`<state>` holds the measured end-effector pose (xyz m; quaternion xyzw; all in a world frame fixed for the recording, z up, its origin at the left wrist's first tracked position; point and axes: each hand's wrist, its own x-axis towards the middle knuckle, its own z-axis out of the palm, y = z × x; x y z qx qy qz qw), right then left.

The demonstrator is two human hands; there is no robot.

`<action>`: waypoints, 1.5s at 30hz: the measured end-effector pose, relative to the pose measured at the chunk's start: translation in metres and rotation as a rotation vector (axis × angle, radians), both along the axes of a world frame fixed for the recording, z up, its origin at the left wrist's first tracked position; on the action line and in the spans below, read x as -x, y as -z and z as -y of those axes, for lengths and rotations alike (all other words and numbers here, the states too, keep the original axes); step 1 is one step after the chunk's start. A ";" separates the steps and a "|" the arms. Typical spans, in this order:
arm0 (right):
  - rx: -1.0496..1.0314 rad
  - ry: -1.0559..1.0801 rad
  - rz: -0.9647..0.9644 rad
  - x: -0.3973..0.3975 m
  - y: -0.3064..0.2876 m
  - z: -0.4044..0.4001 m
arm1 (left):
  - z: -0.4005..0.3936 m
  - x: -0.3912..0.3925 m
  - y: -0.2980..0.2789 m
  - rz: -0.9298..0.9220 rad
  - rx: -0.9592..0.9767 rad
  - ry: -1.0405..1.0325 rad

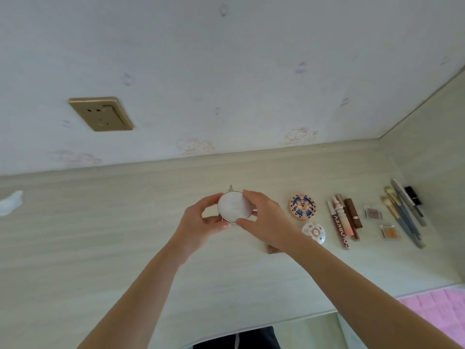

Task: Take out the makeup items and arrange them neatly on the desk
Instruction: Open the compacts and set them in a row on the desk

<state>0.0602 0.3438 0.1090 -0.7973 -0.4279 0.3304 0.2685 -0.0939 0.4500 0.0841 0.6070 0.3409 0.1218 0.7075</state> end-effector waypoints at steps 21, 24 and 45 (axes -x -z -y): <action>-0.298 -0.402 0.122 0.022 0.078 -0.033 | -0.019 0.050 0.089 0.221 0.013 -0.126; -0.324 -0.464 0.227 0.027 0.088 -0.038 | -0.023 0.053 0.096 0.222 -0.114 -0.139; -0.385 -0.188 0.181 0.135 0.094 0.021 | 0.032 0.128 0.112 0.569 0.088 -0.070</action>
